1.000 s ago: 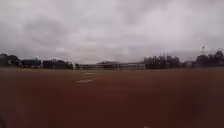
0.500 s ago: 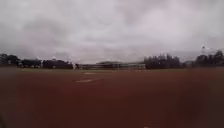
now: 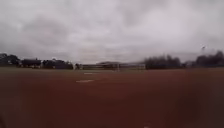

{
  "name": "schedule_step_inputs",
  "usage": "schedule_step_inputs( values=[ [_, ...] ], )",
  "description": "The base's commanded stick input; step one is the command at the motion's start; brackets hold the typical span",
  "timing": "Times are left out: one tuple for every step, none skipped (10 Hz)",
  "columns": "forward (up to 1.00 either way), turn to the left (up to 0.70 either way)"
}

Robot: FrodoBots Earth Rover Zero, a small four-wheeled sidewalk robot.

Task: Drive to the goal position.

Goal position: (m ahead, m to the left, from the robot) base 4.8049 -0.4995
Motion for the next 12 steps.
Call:
schedule_step_inputs(
  values=[
    [0.7, 0.0],
    [0.7, 0.0],
    [0.7, 0.0],
    [0.7, 0.0],
    [0.7, 0.0],
    [0.7, 0.0],
    [0.7, 0.0],
    [0.7, 0.0],
    [0.7, 0.0],
    [0.7, 0.0],
    [0.7, 0.0],
    [0.7, 0.0]
  ],
)
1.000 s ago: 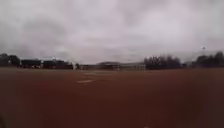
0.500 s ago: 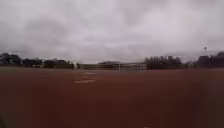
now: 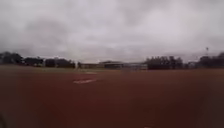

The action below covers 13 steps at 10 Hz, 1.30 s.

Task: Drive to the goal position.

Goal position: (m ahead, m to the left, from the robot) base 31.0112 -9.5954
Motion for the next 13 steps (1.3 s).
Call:
schedule_step_inputs(
  values=[
    [0.7, -0.06],
    [0.7, -0.35],
    [0.7, -0.35],
    [0.7, -0.35],
    [0.7, -0.35],
    [0.7, -0.35],
    [0.7, -0.35],
    [0.7, -0.35],
    [0.7, -0.35],
    [0.7, -0.17],
    [0.7, 0.0],
    [0.7, 0.0],
    [0.7, 0.0]
  ],
)
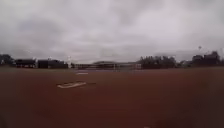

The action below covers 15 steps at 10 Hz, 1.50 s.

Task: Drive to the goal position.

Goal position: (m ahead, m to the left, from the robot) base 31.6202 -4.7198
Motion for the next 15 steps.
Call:
schedule_step_inputs(
  values=[
    [0.7, 0.0],
    [0.7, 0.0],
    [0.7, 0.0],
    [0.7, 0.0],
    [0.7, 0.0],
    [0.7, 0.0],
    [0.7, 0.0],
    [0.7, 0.0],
    [0.7, 0.0],
    [0.7, 0.0],
    [0.7, 0.0],
    [0.7, 0.0],
    [0.7, 0.0],
    [0.7, 0.0],
    [0.7, 0.0]
  ],
)
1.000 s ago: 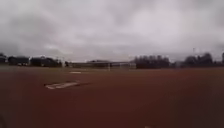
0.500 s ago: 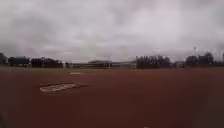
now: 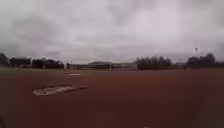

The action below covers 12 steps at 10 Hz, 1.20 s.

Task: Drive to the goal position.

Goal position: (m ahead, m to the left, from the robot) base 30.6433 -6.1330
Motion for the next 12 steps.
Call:
schedule_step_inputs(
  values=[
    [0.7, 0.0],
    [0.7, 0.0],
    [0.7, 0.0],
    [0.7, 0.0],
    [0.7, 0.0],
    [0.7, 0.0],
    [0.7, 0.0],
    [0.7, 0.0],
    [0.7, 0.0],
    [0.7, 0.0],
    [0.7, 0.0],
    [0.7, 0.0]
  ],
)
